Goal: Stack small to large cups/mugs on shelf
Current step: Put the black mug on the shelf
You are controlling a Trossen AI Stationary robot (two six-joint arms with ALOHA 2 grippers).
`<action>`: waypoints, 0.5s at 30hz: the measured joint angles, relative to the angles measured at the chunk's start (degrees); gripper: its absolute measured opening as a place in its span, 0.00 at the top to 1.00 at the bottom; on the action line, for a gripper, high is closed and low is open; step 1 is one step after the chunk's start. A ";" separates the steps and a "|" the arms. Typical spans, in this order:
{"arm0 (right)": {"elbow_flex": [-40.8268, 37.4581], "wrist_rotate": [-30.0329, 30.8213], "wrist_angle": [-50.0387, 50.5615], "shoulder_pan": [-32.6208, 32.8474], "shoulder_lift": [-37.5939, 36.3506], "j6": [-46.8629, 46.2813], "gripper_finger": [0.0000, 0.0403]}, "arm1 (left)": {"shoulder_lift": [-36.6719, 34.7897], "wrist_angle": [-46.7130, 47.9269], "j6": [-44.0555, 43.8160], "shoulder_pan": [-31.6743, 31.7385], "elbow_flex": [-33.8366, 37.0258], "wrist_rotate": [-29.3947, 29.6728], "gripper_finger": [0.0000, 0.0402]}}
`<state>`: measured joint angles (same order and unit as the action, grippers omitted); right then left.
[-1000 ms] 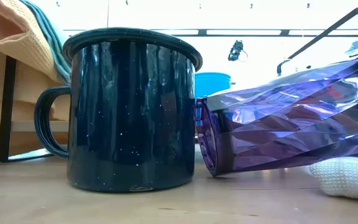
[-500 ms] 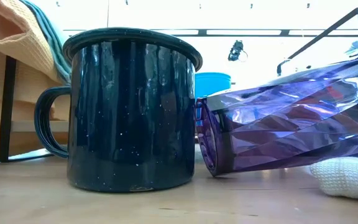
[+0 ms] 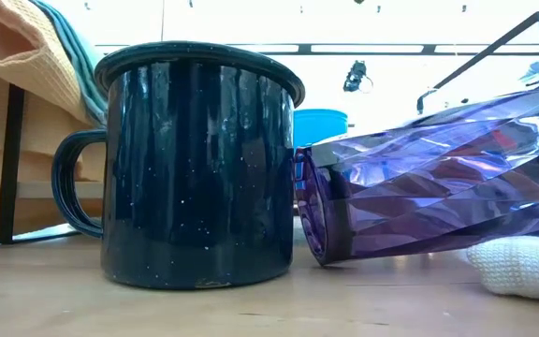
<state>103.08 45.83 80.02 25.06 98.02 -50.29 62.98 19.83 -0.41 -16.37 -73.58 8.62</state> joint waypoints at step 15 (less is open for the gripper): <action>23.66 3.65 -1.93 -34.32 -0.04 32.91 0.67 | 11.29 -4.86 -13.01 -8.80 0.00 22.87 0.94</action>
<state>126.74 49.49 78.09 -9.26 97.97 -17.38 74.27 14.97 -13.41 -25.17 -73.58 31.49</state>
